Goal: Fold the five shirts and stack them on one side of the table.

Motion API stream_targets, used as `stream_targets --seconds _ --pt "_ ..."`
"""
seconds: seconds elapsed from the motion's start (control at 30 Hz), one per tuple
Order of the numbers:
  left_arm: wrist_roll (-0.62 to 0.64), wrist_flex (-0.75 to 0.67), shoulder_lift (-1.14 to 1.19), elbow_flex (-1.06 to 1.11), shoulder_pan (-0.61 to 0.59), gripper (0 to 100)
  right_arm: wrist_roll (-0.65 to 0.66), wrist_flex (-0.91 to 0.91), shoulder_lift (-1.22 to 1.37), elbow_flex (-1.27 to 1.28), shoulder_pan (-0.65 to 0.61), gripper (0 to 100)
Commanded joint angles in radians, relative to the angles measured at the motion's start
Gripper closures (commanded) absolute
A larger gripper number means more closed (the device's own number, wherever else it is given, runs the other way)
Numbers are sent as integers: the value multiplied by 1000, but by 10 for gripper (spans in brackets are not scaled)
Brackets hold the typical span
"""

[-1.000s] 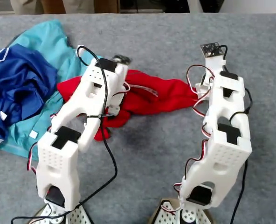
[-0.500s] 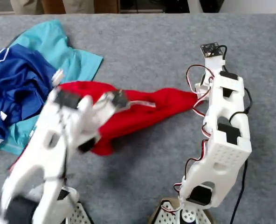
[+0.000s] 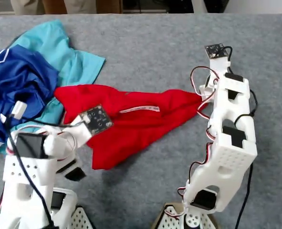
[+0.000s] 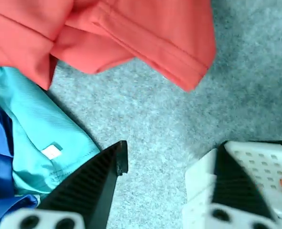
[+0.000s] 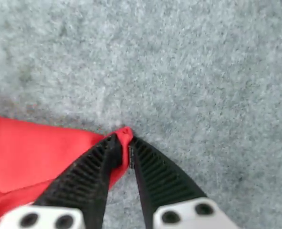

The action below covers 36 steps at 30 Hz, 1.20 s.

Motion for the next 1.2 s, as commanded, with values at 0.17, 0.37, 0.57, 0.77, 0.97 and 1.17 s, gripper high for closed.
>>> stream_targets --seconds 0.17,0.37,0.57,0.77,0.97,1.17 --pt "493 -256 269 -121 69 856 -9 -15 -53 -5 18 998" --pt "713 -284 513 -258 71 940 -9 -18 -53 -5 12 998" --pt "689 -235 668 -385 153 911 -3 -20 -53 -7 7 998" --pt "463 -190 805 -399 227 909 -3 -20 -50 -13 7 998" --pt "414 -235 978 -499 150 757 -5 -20 -47 -19 7 998" --pt "417 -235 1076 -589 121 677 -6 -20 -47 -19 7 998"
